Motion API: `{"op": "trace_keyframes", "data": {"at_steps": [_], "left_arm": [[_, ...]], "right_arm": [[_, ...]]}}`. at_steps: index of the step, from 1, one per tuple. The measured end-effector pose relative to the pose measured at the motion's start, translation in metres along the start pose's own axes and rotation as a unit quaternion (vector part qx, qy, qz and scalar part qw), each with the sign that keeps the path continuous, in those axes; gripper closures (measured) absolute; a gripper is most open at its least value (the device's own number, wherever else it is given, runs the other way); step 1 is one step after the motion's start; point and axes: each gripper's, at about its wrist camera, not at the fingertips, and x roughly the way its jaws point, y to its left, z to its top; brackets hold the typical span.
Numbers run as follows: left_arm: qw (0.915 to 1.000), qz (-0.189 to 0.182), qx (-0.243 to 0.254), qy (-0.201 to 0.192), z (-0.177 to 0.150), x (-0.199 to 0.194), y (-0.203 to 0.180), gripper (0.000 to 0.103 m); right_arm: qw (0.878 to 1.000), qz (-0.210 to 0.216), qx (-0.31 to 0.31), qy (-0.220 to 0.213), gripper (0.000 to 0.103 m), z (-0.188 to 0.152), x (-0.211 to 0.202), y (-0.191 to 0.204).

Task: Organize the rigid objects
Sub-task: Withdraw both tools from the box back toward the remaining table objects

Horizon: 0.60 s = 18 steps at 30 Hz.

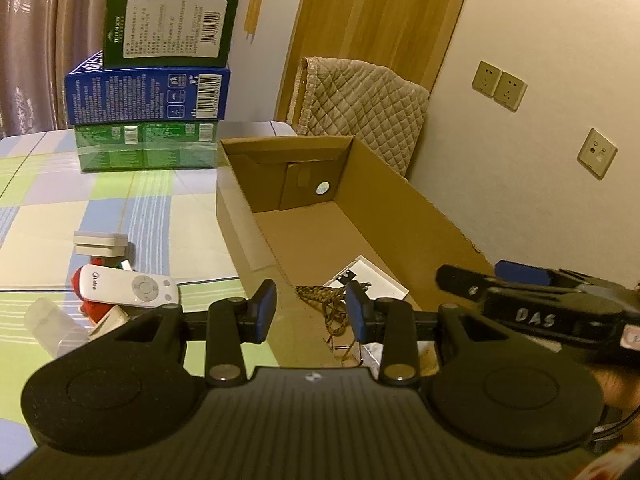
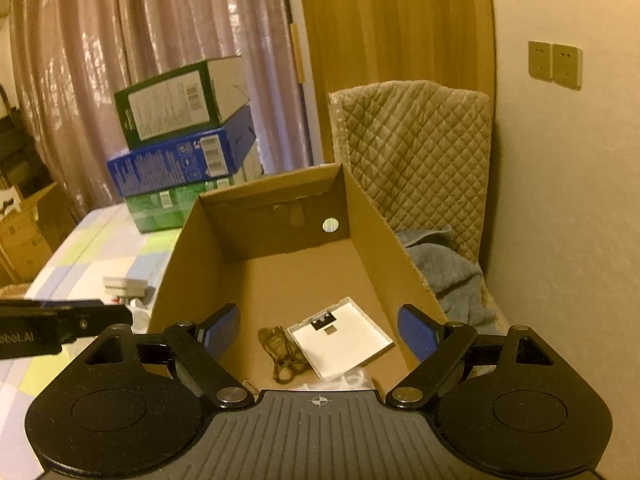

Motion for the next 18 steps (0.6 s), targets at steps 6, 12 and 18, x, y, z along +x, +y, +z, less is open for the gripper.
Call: {"op": "trace_keyframes", "data": {"at_steps": [6, 12, 18], "left_arm": [[0.9999, 0.003, -0.012, -0.004, -0.005, -0.014, 0.010, 0.071], [0.9996, 0.013, -0.025, -0.008, -0.017, -0.040, 0.030, 0.071], [0.9980, 0.045, -0.042, -0.015, -0.034, -0.073, 0.069, 0.070]], "right_arm": [[1.000, 0.003, 0.013, -0.008, 0.020, 0.001, -0.019, 0.005], [1.000, 0.011, 0.020, -0.020, 0.020, -0.003, -0.045, 0.025], [0.999, 0.027, 0.007, -0.023, 0.020, -0.016, -0.069, 0.059]]}}
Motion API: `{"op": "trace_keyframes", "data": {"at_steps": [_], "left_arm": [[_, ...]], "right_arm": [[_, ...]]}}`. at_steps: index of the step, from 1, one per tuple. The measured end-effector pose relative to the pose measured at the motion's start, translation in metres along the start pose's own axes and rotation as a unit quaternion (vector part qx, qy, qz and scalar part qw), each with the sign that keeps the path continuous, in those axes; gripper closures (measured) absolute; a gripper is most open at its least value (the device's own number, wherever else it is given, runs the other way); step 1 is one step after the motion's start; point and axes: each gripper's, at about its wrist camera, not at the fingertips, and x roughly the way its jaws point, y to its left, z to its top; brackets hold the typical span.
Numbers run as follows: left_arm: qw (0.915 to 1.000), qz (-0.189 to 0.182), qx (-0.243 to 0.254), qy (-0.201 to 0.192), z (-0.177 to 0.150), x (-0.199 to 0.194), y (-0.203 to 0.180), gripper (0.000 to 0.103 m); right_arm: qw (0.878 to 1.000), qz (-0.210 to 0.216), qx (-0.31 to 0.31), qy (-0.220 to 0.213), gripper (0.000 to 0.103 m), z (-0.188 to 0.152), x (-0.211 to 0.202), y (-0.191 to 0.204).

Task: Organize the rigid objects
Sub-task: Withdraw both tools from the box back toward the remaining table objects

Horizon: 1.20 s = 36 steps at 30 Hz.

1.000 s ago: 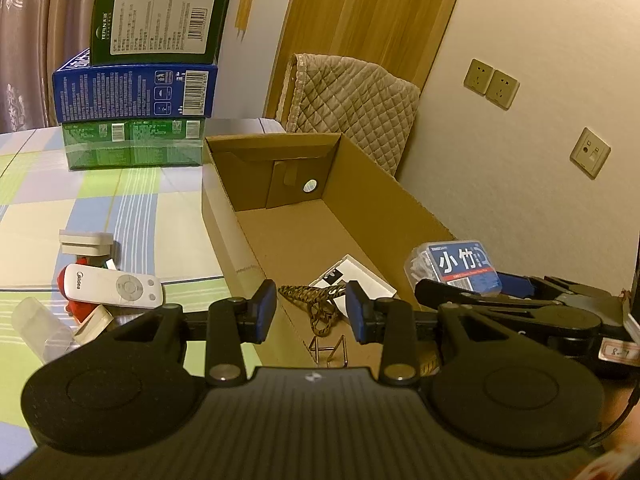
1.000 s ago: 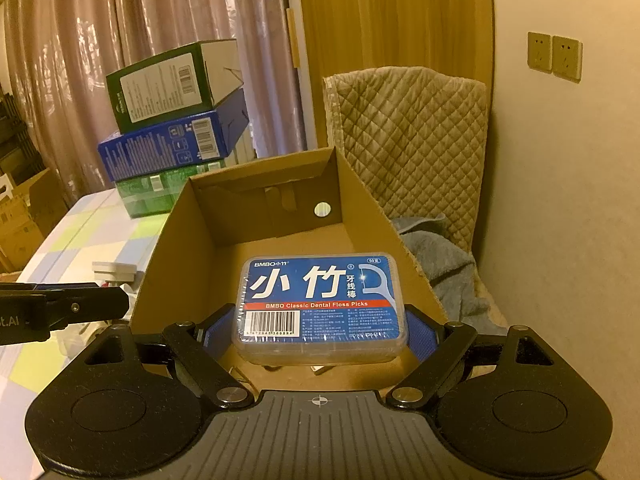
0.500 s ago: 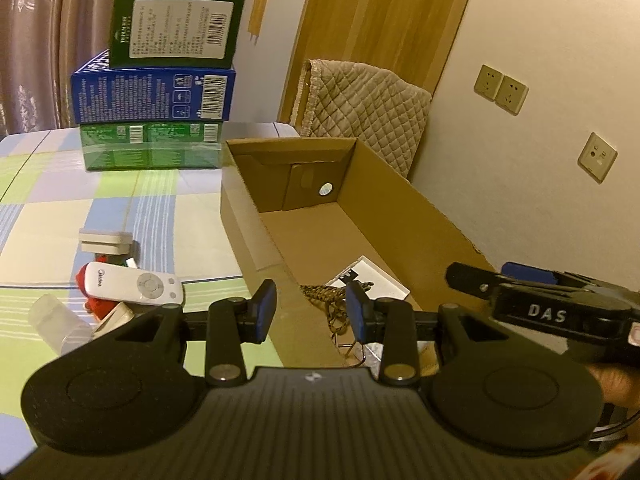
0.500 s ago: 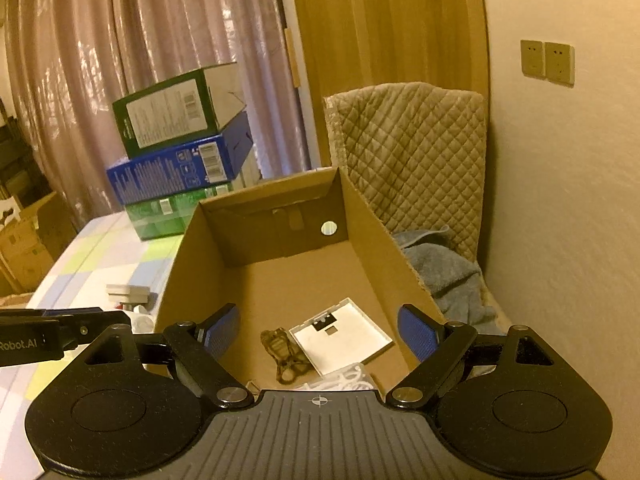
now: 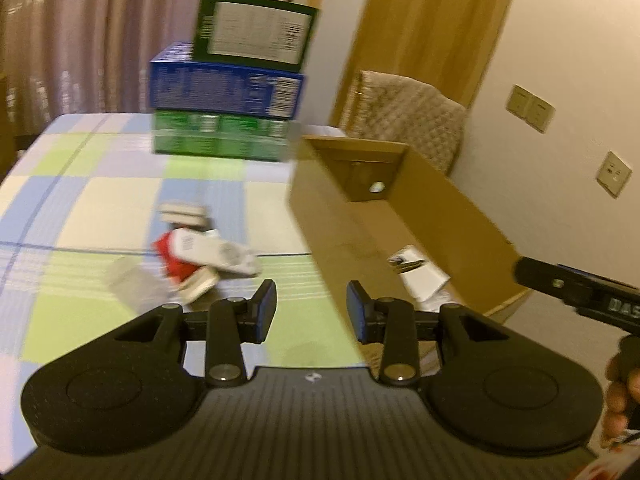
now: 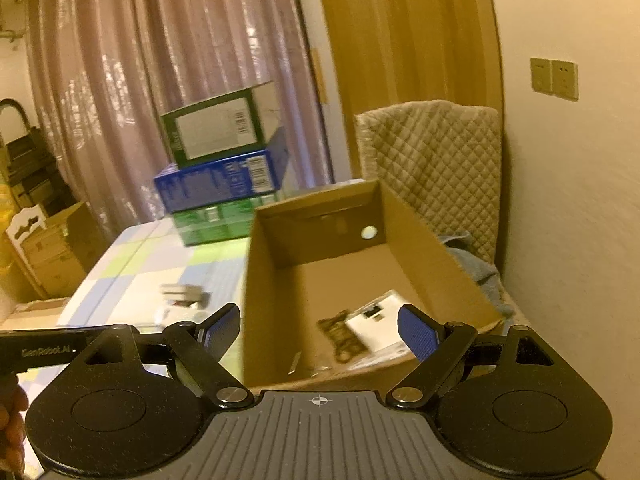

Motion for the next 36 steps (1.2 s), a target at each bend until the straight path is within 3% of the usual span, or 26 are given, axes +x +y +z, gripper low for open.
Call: {"op": "trace_keyframes", "data": {"at_steps": [8, 16, 19, 36], "left_arm": [[0.9982, 0.059, -0.013, -0.002, -0.017, -0.040, 0.064, 0.070], [0.9963, 0.082, -0.023, -0.013, -0.021, -0.068, 0.100, 0.068], [0.9965, 0.080, -0.021, -0.011, -0.019, -0.068, 0.106, 0.066], [0.9952, 0.033, 0.090, 0.019, -0.010, -0.030, 0.129, 0.029]], "right_arm": [[0.999, 0.023, -0.013, 0.018, 0.020, -0.023, -0.010, 0.047], [0.998, 0.044, -0.031, 0.041, 0.020, -0.044, -0.004, 0.084], [0.997, 0.052, -0.047, 0.044, 0.020, -0.047, -0.002, 0.097], [0.990, 0.082, -0.096, 0.067, 0.020, -0.057, 0.037, 0.131]]}}
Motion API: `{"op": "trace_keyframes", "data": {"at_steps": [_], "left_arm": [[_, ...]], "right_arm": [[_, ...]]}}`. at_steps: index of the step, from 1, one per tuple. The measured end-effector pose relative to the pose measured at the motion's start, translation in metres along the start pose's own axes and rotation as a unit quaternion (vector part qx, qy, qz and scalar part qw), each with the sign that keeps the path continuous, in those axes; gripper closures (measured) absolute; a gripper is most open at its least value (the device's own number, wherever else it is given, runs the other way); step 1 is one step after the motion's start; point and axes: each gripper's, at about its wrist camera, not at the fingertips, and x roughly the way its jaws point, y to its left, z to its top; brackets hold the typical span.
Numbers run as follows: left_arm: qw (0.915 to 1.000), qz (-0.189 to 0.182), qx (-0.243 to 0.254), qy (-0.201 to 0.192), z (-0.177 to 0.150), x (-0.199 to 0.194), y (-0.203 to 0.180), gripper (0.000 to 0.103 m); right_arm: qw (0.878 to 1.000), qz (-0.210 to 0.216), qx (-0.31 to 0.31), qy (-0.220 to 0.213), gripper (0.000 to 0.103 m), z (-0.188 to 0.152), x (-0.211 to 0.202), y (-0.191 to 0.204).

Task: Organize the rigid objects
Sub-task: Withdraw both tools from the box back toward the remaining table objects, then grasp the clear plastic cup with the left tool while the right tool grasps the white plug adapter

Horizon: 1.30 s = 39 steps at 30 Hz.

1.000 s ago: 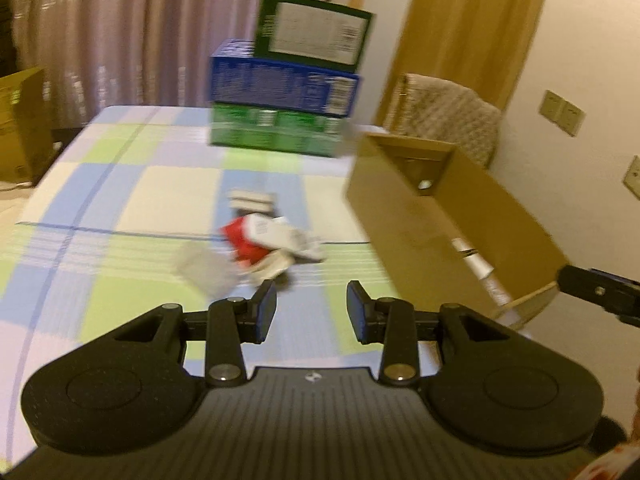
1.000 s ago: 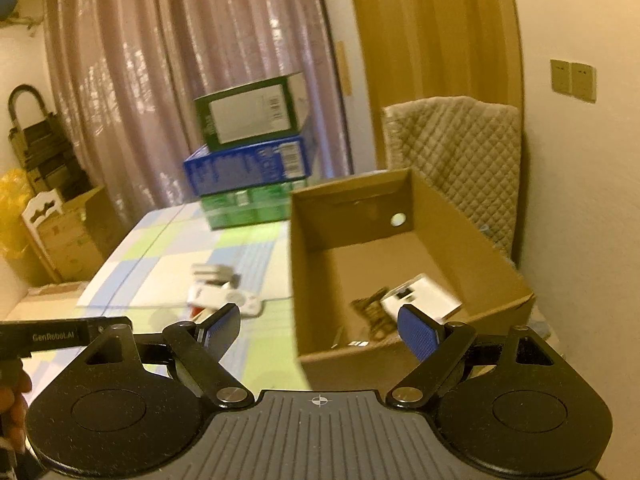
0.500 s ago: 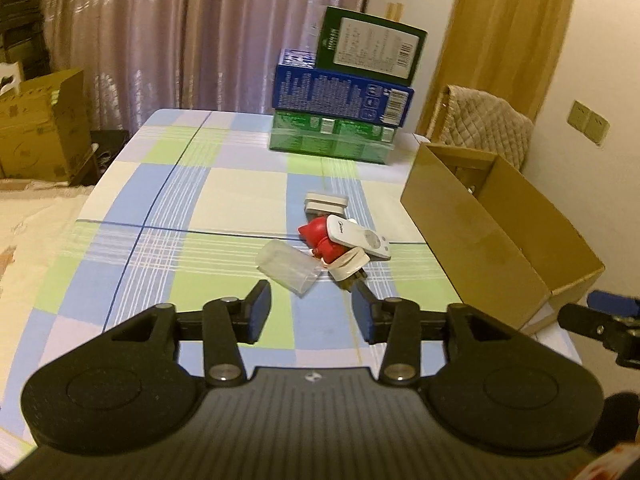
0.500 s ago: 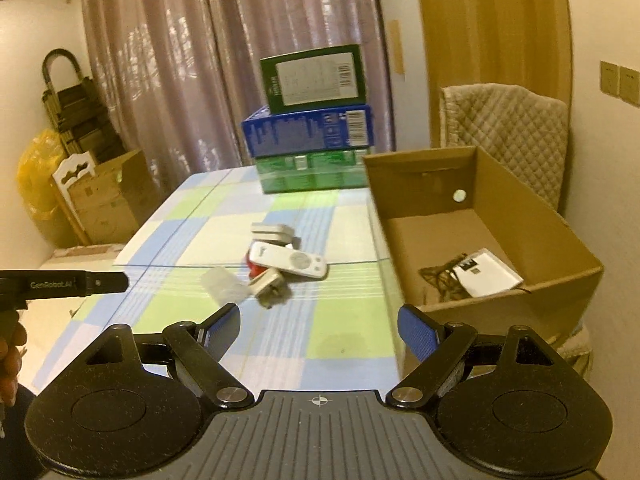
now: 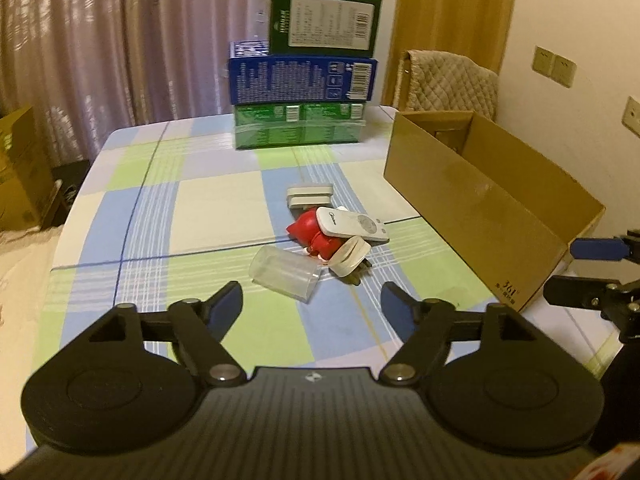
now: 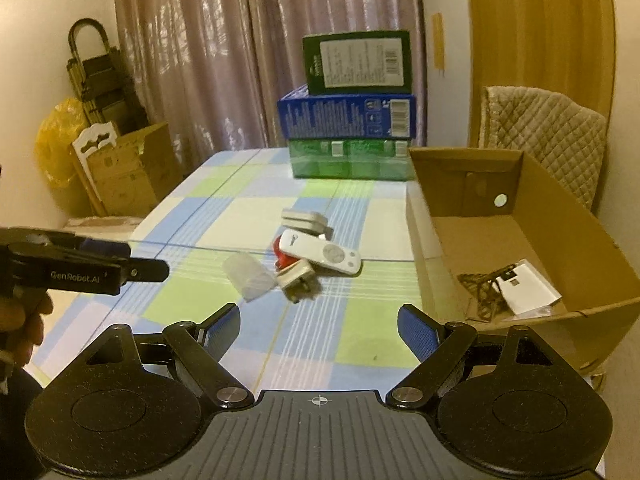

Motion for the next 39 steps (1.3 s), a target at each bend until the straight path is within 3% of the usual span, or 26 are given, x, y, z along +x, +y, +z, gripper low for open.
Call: {"op": "trace_keyframes", "data": {"at_steps": [6, 13, 20, 26, 32, 39], "left_arm": [[0.9985, -0.027, 0.044, 0.018, -0.003, 0.031, 0.011, 0.023], [0.9970, -0.036, 0.059, 0.035, -0.010, 0.070, 0.033, 0.023], [0.9950, -0.064, 0.071, 0.028, -0.010, 0.112, 0.047, 0.022], [0.9938, -0.058, 0.091, 0.027, -0.008, 0.145, 0.049, 0.022], [0.9917, -0.092, 0.085, 0.029, 0.001, 0.167, 0.054, 0.022], [0.9905, -0.100, 0.086, 0.039, 0.000, 0.179, 0.050, 0.025]], "right_arm": [[1.000, 0.006, -0.017, 0.013, 0.020, 0.001, 0.030, 0.003], [0.999, 0.018, -0.030, 0.027, 0.020, 0.005, 0.074, 0.005], [0.997, 0.019, -0.059, 0.042, 0.020, 0.006, 0.117, 0.005], [0.996, 0.016, -0.062, 0.055, 0.020, 0.004, 0.149, 0.000], [0.996, 0.016, -0.058, 0.060, 0.020, 0.001, 0.166, -0.002], [0.996, 0.017, -0.068, 0.062, 0.020, 0.001, 0.181, -0.002]]}}
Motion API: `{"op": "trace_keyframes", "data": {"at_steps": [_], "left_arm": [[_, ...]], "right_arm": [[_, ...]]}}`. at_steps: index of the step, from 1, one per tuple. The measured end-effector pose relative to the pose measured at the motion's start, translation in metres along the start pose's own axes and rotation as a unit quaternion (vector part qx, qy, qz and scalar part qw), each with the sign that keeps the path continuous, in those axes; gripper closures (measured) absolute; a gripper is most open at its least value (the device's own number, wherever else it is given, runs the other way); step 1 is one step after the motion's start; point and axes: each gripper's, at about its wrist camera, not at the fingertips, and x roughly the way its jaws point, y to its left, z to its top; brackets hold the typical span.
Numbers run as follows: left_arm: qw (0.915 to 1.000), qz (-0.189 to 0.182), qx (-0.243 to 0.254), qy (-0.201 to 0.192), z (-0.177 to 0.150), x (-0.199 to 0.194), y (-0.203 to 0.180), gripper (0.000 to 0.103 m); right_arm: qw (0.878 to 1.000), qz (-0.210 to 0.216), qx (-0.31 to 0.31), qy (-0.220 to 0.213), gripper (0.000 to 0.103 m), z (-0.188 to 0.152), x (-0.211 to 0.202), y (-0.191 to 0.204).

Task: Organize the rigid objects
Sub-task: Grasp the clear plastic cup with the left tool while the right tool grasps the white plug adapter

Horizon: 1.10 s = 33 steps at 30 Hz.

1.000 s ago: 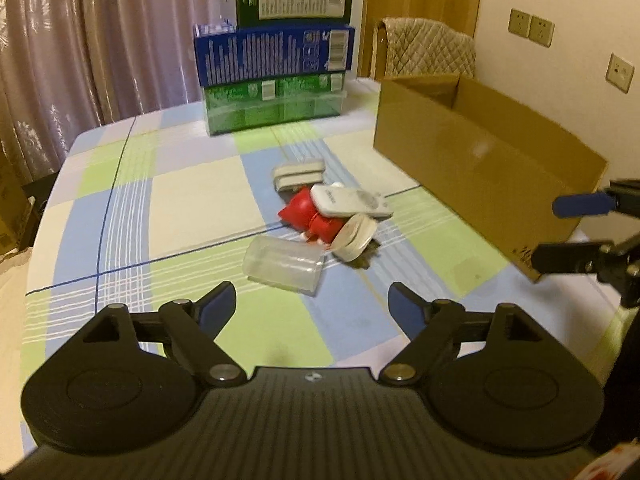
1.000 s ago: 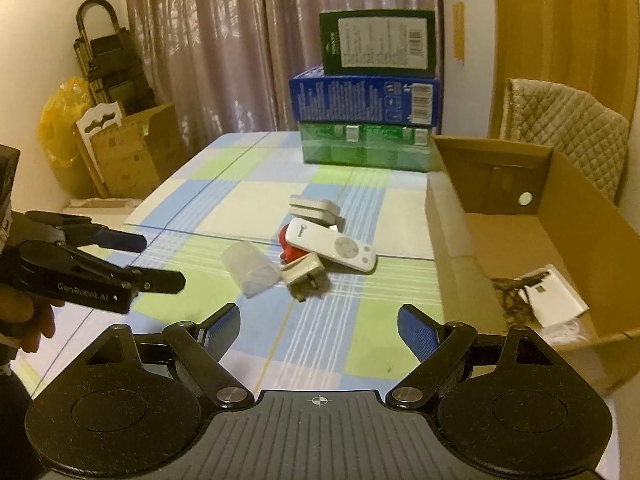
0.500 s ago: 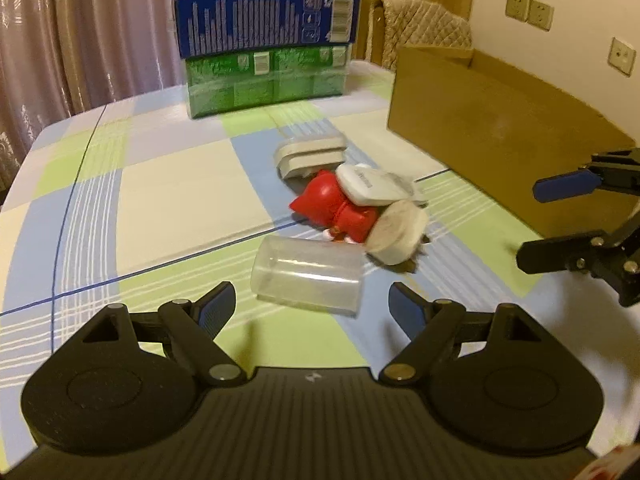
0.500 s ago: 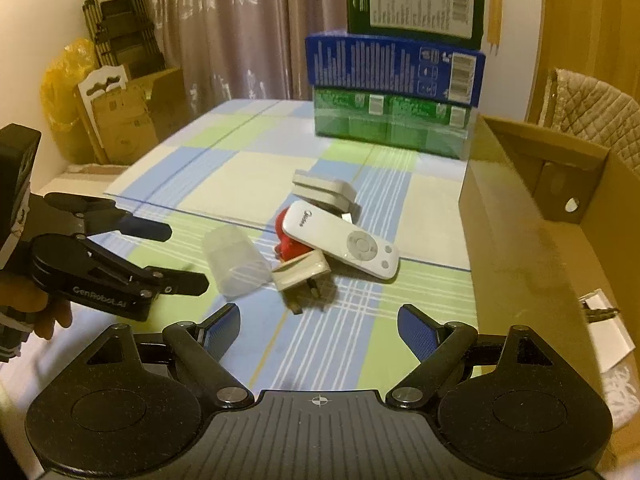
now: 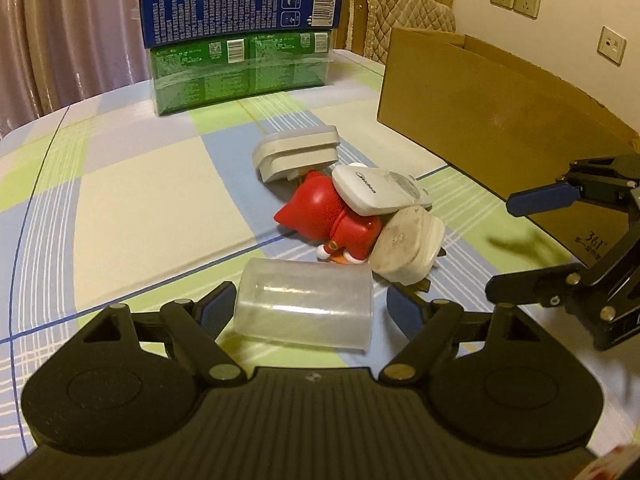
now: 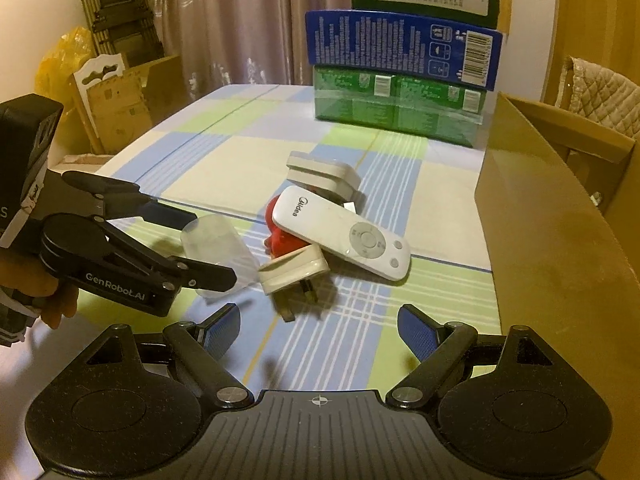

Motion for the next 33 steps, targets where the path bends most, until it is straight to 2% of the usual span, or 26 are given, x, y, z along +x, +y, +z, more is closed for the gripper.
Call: {"op": "trace_keyframes", "data": {"at_steps": [4, 7, 11, 17, 28, 29, 31, 33], "left_arm": [[0.9999, 0.004, -0.007, 0.015, -0.001, 0.004, 0.002, 0.034], [0.9997, 0.005, -0.015, 0.021, -0.002, 0.005, 0.004, 0.034], [0.9992, 0.009, -0.037, 0.011, 0.001, -0.001, 0.008, 0.034], [0.9972, 0.039, -0.064, -0.007, 0.009, -0.013, 0.016, 0.036], [0.9964, 0.055, -0.065, -0.004, 0.008, -0.017, 0.019, 0.036], [0.9963, 0.054, -0.066, -0.005, 0.008, -0.017, 0.019, 0.036], [0.9963, 0.054, -0.066, -0.005, 0.008, -0.017, 0.019, 0.036], [0.9963, 0.054, -0.067, -0.004, 0.008, -0.017, 0.019, 0.036]], "right_arm": [[1.000, 0.000, 0.002, 0.000, 0.020, 0.002, 0.006, -0.001], [1.000, -0.003, 0.001, 0.002, 0.020, 0.003, 0.010, -0.001], [1.000, -0.003, 0.002, 0.002, 0.020, 0.004, 0.014, -0.001], [1.000, 0.001, -0.028, 0.001, 0.020, 0.008, 0.023, 0.005], [0.997, -0.007, -0.078, 0.003, 0.021, 0.017, 0.054, 0.018], [0.997, -0.007, -0.082, 0.002, 0.022, 0.018, 0.055, 0.019], [0.996, -0.008, -0.087, 0.000, 0.033, 0.019, 0.057, 0.021], [0.996, -0.009, -0.091, 0.005, 0.037, 0.021, 0.060, 0.022]]}}
